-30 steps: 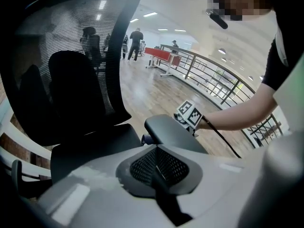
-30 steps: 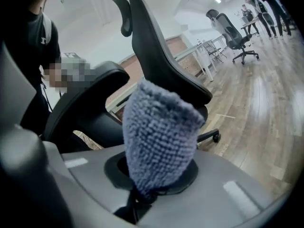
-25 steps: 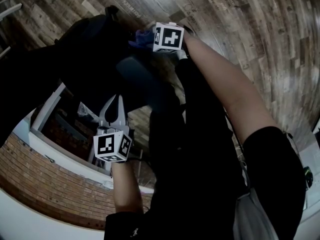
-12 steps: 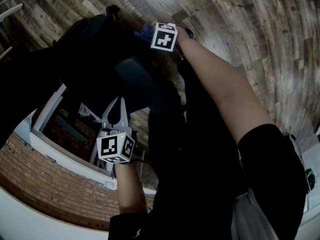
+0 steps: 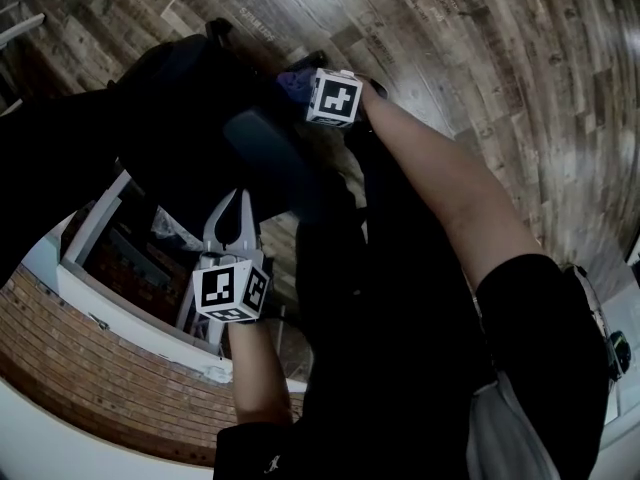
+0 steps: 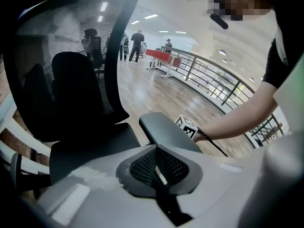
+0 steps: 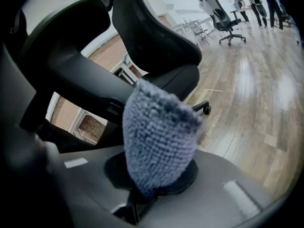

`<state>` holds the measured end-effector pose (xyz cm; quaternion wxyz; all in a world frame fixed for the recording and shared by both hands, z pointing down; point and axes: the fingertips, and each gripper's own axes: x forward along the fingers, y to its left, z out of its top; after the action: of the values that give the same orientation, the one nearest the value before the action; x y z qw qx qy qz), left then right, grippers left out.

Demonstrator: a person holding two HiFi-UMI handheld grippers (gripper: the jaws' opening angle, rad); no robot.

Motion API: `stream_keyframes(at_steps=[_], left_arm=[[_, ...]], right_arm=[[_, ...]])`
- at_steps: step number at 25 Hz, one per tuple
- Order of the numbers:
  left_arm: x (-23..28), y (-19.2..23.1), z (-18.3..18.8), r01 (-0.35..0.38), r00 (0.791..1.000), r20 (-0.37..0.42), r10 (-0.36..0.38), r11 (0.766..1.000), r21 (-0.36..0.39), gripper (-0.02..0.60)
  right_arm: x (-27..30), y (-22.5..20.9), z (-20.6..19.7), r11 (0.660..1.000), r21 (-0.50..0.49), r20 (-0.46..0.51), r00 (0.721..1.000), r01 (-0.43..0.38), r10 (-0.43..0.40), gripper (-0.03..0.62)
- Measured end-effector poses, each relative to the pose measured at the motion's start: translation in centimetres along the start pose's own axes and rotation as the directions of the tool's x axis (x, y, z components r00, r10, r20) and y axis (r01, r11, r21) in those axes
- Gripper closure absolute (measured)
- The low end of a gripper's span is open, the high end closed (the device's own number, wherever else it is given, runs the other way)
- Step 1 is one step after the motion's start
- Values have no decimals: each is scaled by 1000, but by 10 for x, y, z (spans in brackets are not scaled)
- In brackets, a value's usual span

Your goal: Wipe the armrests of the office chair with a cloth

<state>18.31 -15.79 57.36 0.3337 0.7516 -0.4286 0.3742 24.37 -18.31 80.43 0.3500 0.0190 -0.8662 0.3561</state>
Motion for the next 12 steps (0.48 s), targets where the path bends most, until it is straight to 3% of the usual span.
stream_keyframes(at_steps=[5, 12], left_arm=[[-15, -8, 6, -2, 1000, 11, 2, 1000, 3, 575], [-36, -19, 19, -9, 998, 64, 8, 1000, 13, 575]], right_arm=[[-22, 45, 4, 999, -22, 35, 998, -50, 51, 542], [-65, 86, 21, 980, -169, 88, 988, -108, 124, 542]])
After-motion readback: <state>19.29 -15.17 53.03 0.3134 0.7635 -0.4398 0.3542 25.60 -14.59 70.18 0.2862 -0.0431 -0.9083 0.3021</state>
